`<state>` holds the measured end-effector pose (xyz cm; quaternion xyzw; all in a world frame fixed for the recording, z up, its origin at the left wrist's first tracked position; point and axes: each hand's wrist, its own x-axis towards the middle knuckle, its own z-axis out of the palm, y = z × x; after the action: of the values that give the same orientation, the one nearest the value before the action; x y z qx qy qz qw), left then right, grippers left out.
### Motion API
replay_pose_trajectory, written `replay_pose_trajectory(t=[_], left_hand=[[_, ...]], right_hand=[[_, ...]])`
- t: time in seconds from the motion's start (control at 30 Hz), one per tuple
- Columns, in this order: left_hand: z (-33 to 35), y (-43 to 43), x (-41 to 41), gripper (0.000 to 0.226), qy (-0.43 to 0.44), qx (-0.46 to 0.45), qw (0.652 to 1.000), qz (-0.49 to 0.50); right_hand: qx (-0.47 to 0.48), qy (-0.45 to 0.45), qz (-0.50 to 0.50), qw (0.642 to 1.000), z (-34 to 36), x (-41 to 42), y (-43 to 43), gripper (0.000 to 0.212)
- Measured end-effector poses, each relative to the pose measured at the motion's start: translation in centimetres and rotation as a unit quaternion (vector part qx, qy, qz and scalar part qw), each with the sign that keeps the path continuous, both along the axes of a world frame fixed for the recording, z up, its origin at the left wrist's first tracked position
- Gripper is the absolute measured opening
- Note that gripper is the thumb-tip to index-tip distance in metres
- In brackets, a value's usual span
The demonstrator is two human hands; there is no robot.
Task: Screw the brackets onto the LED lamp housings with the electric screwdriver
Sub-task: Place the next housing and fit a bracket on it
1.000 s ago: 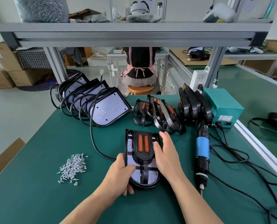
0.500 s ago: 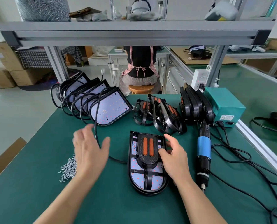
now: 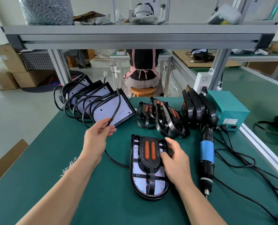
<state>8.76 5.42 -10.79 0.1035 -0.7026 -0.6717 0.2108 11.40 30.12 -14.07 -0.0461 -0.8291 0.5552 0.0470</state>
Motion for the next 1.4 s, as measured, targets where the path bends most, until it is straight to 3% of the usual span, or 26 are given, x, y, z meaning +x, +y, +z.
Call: replay_pose_trajectory(t=[0.17, 0.33, 0.6, 0.8, 0.97, 1.13, 1.27, 1.4], left_hand=[[0.7, -0.4, -0.4, 0.032, 0.049, 0.209, 0.976, -0.032], [2.7, -1.9, -1.3, 0.039, 0.055, 0.243, 0.965, -0.082], [7.8, -0.5, -4.8, 0.048, -0.027, 0.107, 0.978, -0.177], [4.6, -0.3, -3.4, 0.054, -0.085, 0.053, 0.976, -0.193], [1.1, -2.1, -2.0, 0.054, -0.159, 0.004, 0.976, -0.147], [-1.2, -2.4, -1.4, 0.064, -0.227, -0.155, 0.955, -0.11], [-1.2, -0.5, -2.0, 0.065, -0.181, -0.333, 0.912, -0.154], [-1.1, 0.2, -1.6, 0.052, -0.164, -0.382, 0.896, -0.157]], right_hand=[[0.006, 0.0, 0.002, 1.0, 0.1, 0.0, 0.0, 0.054], [-0.006, -0.003, 0.006, 1.0, 0.1, 0.0, -0.1, 0.053], [0.001, -0.006, 0.016, 1.0, 0.1, 0.2, 0.0, 0.056], [-0.024, 0.002, 0.003, 1.0, -0.2, 0.0, 0.0, 0.053], [-0.036, 0.024, 0.003, 0.999, 0.0, -0.1, -0.1, 0.052], [-0.044, 0.047, -0.002, 0.998, -0.1, 0.2, -0.2, 0.056], [-0.009, 0.044, -0.002, 0.999, -0.3, 0.0, -0.2, 0.06], [0.043, 0.026, 0.006, 0.999, -0.3, -0.3, -0.2, 0.056]])
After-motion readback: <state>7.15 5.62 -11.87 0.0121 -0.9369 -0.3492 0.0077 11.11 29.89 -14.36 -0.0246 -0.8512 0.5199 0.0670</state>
